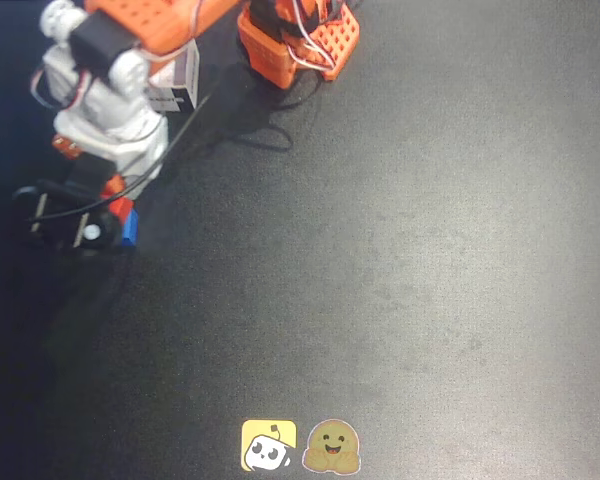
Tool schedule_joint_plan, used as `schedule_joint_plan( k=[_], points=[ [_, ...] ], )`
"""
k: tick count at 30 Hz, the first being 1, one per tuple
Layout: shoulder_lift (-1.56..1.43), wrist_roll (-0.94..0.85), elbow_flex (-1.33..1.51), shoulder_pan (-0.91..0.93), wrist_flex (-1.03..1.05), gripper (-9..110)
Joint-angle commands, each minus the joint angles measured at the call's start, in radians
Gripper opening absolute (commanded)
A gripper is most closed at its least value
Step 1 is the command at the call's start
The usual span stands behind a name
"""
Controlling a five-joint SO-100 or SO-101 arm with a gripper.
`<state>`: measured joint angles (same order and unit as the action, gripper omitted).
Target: Put the red cube on top of the blue cube.
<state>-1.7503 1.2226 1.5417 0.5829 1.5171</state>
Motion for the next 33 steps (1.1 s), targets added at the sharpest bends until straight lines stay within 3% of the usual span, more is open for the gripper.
schedule_joint_plan(
  k=[1, 22, 33],
  points=[
    [-0.101, 0.005, -0.060, -0.044, 0.020, 0],
    [-0.882, 0.146, 0.718, -0.469, -0.130, 0],
    [-1.307, 0.199, 1.068, -0.555, -0.123, 0]
  ],
)
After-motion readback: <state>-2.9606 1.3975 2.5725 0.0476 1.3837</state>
